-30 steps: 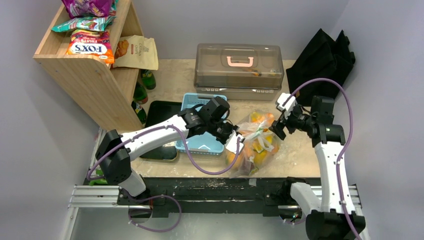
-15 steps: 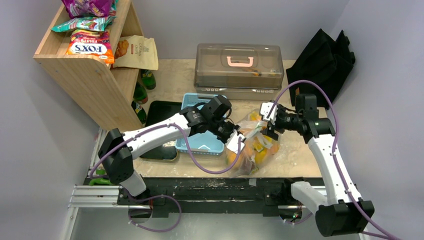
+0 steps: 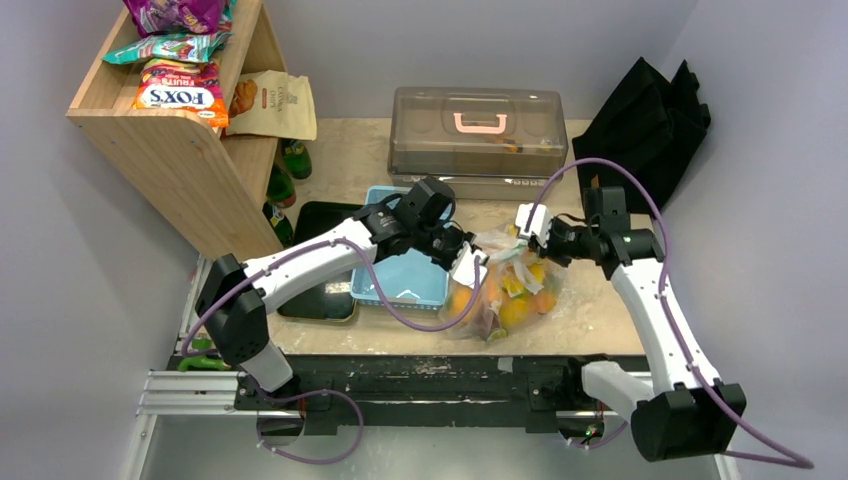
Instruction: Untie the knot of the grocery bags and take out the mixed food
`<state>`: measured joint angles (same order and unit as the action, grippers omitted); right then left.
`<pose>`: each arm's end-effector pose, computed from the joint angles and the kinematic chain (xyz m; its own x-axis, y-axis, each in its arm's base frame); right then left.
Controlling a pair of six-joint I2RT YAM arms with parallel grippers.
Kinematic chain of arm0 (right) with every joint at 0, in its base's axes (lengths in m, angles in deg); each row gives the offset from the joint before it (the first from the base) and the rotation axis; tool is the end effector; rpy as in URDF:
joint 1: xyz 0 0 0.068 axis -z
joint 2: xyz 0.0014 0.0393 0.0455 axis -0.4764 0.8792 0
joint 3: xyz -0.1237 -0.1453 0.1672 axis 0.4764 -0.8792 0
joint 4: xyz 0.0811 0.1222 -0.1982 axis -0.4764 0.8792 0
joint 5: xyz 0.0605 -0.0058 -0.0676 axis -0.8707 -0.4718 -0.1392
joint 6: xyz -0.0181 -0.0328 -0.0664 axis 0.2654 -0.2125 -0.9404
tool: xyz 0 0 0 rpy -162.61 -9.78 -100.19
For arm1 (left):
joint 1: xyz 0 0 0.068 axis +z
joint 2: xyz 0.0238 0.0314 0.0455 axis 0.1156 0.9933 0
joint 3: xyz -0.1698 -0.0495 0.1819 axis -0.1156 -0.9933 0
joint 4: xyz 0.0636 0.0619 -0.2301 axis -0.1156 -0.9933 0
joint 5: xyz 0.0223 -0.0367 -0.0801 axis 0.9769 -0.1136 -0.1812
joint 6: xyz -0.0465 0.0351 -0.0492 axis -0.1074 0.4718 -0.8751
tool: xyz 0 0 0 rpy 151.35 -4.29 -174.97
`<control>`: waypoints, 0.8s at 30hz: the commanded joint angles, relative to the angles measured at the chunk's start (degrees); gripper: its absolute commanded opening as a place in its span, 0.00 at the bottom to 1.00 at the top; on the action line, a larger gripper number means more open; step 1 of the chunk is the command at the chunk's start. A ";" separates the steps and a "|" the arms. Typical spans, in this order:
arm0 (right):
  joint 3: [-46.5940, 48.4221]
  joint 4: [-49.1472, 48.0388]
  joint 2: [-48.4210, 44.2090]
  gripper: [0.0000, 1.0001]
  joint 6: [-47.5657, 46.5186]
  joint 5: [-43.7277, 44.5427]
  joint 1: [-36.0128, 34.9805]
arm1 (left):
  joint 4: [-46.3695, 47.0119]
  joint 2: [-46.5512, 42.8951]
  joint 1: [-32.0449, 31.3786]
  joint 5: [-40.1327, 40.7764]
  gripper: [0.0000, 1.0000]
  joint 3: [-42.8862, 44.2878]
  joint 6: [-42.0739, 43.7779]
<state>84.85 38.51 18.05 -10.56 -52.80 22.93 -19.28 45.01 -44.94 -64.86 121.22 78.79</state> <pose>0.2065 0.0567 0.2661 0.0309 -0.7452 -0.6662 -0.9020 0.2664 -0.3399 0.1935 -0.3073 0.2707 0.6400 0.3533 -0.6824 0.7586 -0.4322 0.4877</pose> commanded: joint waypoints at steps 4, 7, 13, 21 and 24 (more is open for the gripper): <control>2.81 -8.02 -8.31 0.00 23.67 5.23 2.26 | 13.49 0.27 3.31 7.36 0.22 4.01 -13.35; 1.73 -7.63 -10.15 0.00 28.38 5.26 2.19 | 11.12 0.40 3.09 6.47 0.51 7.61 -20.85; -1.34 -10.13 -11.13 0.00 37.03 3.85 2.21 | 11.30 1.25 -0.95 6.26 0.58 10.54 -33.55; -1.06 -9.14 -11.68 0.00 39.59 1.88 2.25 | 14.03 5.44 -6.85 12.01 0.54 11.05 -34.66; -0.83 -8.35 -12.23 0.00 39.77 0.60 2.27 | 14.80 7.44 -7.67 15.83 0.48 11.71 -34.15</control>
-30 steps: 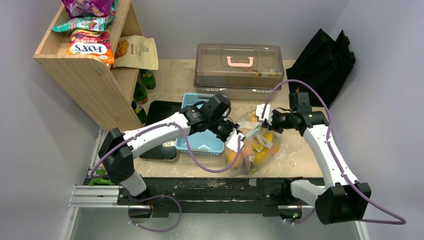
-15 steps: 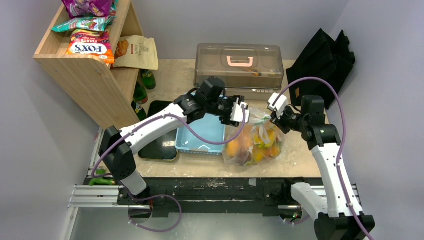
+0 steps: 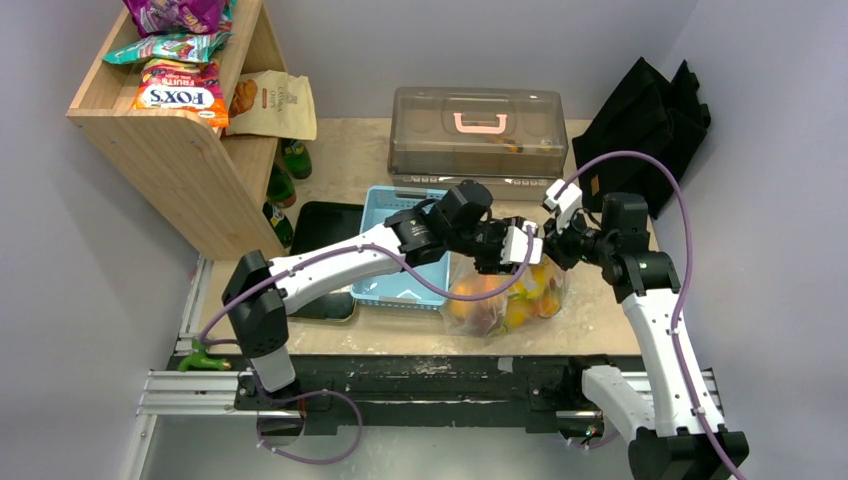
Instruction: Untie the knot of the grocery bags and take out the mixed food
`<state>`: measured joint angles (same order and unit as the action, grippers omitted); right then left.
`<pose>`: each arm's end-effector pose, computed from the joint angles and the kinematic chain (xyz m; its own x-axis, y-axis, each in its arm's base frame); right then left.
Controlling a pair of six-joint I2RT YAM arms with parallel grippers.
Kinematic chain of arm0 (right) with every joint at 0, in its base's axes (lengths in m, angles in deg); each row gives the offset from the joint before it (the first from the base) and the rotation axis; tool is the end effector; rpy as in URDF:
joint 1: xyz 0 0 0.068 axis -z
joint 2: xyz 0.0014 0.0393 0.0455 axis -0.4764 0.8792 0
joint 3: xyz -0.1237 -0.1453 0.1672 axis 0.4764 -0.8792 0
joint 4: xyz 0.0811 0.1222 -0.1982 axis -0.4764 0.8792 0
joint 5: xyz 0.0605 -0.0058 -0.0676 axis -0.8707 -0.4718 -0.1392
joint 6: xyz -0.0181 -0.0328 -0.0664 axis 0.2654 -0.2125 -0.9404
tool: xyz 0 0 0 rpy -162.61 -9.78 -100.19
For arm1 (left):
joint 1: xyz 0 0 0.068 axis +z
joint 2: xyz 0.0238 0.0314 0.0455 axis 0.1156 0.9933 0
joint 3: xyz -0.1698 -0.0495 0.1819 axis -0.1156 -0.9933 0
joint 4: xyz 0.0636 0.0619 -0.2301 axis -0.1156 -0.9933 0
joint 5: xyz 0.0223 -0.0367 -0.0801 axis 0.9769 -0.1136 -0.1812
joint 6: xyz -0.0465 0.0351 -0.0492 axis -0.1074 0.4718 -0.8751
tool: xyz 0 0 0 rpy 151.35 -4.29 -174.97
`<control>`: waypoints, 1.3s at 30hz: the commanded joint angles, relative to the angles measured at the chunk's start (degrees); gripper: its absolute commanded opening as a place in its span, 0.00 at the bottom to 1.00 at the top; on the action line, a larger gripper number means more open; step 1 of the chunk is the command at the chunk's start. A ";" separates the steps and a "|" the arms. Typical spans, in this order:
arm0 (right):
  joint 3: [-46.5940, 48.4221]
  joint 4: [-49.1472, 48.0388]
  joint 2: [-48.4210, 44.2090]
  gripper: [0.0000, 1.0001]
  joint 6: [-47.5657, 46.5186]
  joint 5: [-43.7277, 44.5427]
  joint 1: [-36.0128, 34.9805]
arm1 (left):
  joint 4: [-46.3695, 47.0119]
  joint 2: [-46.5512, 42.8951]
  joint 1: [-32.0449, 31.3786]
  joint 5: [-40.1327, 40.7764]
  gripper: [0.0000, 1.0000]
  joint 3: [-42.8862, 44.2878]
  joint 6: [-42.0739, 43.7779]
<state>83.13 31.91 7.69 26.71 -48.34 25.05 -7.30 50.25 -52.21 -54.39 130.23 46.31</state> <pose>0.1898 0.0437 0.2978 -0.3470 -0.4200 -0.8386 -0.6794 0.7290 -0.0840 0.1860 -0.3647 0.3090 0.3299 0.3955 -0.8572 0.9439 -0.1235 0.3063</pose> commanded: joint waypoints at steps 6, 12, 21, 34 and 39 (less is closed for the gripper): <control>0.89 -0.51 -3.01 0.00 2.64 -2.77 0.13 | 3.48 2.11 -0.52 10.08 0.24 1.86 -0.88; 0.52 0.39 -4.18 0.00 1.81 -5.26 0.11 | 4.98 0.92 -0.48 14.25 0.31 -0.74 -0.43; 0.75 -0.69 -3.22 0.00 2.79 -1.80 0.14 | 3.37 -0.60 -0.48 11.84 0.00 -1.64 2.03; 1.02 -4.36 -0.10 0.00 1.06 4.92 16.86 | 1.82 -19.67 6.20 -9.22 0.00 -22.84 15.07; 2.54 -3.41 2.33 0.00 2.42 3.44 21.21 | 0.10 -20.67 7.20 -10.26 0.00 -25.57 21.35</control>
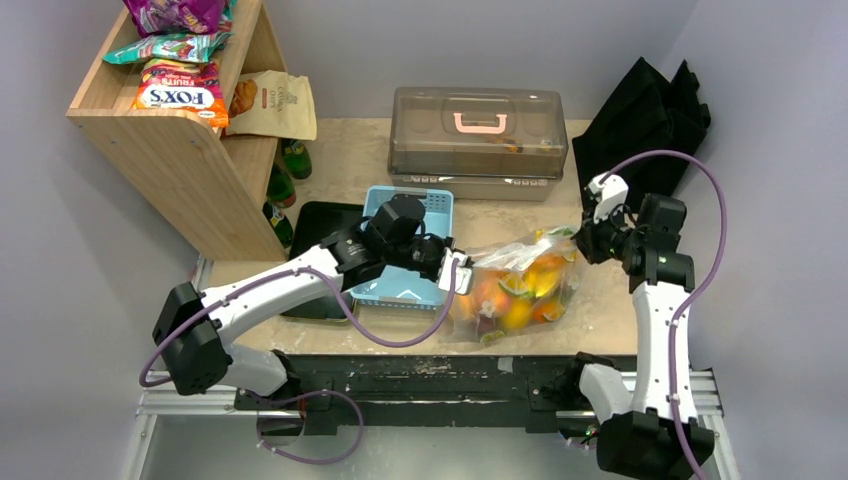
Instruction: Untie the knot of the grocery bags and take out the mixed food
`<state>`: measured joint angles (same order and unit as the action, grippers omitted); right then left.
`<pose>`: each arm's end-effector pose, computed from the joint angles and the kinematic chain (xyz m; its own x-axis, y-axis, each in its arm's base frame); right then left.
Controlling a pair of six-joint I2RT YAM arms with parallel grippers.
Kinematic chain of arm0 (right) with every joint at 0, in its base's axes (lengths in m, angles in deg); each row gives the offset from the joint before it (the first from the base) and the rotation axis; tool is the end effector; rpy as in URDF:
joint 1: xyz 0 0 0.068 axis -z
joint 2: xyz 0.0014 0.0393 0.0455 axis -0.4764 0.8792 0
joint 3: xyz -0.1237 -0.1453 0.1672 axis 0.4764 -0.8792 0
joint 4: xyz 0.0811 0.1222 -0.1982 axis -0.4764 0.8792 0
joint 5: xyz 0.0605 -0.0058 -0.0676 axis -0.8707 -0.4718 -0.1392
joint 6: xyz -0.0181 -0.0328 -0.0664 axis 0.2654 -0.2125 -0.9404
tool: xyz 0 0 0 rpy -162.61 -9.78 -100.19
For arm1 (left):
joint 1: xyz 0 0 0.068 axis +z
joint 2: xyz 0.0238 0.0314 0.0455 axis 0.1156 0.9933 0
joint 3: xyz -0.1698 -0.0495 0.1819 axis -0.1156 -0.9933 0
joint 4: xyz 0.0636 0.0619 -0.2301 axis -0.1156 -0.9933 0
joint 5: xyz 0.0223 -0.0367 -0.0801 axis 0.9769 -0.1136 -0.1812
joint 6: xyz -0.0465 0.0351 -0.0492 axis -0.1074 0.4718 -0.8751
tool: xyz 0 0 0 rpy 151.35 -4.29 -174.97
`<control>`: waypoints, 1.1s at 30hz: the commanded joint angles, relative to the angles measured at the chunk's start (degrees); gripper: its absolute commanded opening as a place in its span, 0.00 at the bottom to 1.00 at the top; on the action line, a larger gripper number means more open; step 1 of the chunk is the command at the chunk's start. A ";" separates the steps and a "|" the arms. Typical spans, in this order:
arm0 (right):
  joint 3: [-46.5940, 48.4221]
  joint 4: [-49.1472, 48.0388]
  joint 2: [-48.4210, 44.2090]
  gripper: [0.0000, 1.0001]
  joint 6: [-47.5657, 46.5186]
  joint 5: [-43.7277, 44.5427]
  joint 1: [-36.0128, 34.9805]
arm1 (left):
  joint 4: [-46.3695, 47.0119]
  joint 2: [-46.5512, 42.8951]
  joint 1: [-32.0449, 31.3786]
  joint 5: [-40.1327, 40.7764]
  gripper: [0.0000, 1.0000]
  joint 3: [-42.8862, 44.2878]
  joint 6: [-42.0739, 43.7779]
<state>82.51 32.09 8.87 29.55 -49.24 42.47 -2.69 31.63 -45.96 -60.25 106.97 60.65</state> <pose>0.1972 -0.0150 0.2907 -0.5006 -0.2428 -0.8310 -0.4187 0.9080 -0.0131 0.1706 -0.2810 0.2900 0.5164 0.3421 -0.7850 0.8562 -0.1888 0.4810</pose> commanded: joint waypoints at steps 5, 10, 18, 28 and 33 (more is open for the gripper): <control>6.07 1.84 4.98 0.00 -2.91 -4.32 10.34 | -0.09 -3.91 1.44 -2.46 0.00 -7.62 9.02; 10.13 14.00 6.52 0.19 -11.86 -15.60 10.35 | 5.78 -3.90 1.51 -1.78 0.00 -6.34 0.97; 15.42 23.76 6.03 0.97 -22.27 -24.91 9.47 | 4.64 -1.47 0.65 -4.17 0.00 -1.45 -2.48; 11.50 17.16 10.40 0.98 -28.13 -17.83 -0.28 | 1.84 -0.73 0.66 -4.52 0.00 1.48 -1.66; 15.52 3.84 16.28 0.31 -11.09 -13.94 -0.38 | 0.69 -1.55 0.39 -3.14 0.00 1.46 0.94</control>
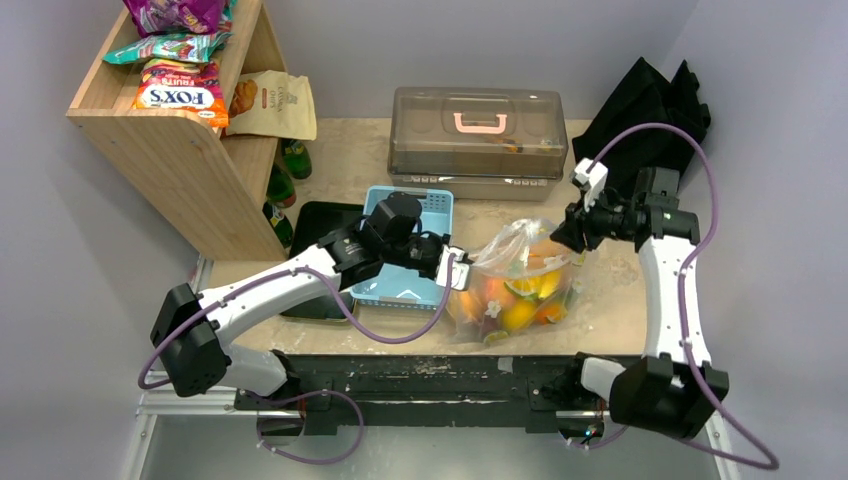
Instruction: Untie the knot of the grocery bags and take out the mixed food
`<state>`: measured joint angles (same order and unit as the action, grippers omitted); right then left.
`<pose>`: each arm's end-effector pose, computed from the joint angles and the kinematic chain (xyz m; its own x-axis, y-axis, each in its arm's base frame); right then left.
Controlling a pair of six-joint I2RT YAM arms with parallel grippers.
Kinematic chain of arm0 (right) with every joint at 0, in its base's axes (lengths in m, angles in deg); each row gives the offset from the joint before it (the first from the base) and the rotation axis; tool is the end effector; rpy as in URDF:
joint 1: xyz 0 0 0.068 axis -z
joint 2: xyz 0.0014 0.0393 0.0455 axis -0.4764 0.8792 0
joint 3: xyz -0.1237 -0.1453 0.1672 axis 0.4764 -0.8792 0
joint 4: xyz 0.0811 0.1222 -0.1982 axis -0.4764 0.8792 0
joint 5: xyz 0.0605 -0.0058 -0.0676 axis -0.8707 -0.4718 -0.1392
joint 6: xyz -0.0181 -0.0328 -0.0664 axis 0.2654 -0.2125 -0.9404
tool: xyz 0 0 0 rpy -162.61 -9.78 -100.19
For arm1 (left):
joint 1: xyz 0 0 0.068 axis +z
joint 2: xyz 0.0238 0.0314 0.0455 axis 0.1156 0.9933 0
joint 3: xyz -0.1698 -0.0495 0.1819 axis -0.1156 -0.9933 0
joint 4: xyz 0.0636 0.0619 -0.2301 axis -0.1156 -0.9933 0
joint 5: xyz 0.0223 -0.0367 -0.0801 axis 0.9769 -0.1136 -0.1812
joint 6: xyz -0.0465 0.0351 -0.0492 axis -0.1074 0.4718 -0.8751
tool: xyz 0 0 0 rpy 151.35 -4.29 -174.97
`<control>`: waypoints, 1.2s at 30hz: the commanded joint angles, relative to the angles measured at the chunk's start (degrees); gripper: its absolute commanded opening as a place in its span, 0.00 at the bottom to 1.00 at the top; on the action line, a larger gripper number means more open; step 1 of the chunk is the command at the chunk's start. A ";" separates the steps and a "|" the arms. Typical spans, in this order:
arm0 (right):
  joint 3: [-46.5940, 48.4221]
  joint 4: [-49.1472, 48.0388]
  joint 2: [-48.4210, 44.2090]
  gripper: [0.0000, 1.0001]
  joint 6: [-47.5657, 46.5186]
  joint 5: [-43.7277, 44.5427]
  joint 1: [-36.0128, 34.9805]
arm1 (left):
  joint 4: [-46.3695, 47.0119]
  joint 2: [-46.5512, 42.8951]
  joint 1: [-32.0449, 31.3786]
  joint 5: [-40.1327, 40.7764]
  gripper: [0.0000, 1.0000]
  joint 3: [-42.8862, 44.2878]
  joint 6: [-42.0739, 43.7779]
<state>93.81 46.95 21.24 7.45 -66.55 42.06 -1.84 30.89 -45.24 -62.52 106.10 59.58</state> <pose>0.2128 -0.0019 0.3007 -0.3766 -0.4069 -0.8322 -0.7572 0.6528 0.0235 0.1701 -0.2772 0.2910 0.5025 0.3174 -0.8042 0.8646 -0.1921 0.4644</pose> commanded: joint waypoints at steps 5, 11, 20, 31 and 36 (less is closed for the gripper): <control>9.71 -15.80 3.46 0.00 25.71 3.64 4.95 | 3.70 -0.78 0.05 2.56 0.00 2.69 3.38; 18.75 -16.88 0.35 0.00 38.58 1.09 9.94 | 10.20 0.30 -0.41 4.38 0.00 6.67 2.01; 25.43 27.14 6.10 0.78 -9.51 -4.31 10.04 | 12.47 -0.92 -0.68 2.81 0.00 3.68 5.33; 12.13 24.70 4.41 0.94 -22.20 1.60 9.90 | 11.39 -1.98 -0.68 2.50 0.00 0.51 8.41; 10.04 15.54 8.56 0.92 -17.53 0.48 8.29 | 9.88 -2.03 -1.08 1.54 0.00 0.17 8.78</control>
<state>105.44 70.43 27.41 -11.52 -65.35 51.83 6.90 31.08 -45.90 -58.48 106.69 66.75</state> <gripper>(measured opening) 0.931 0.009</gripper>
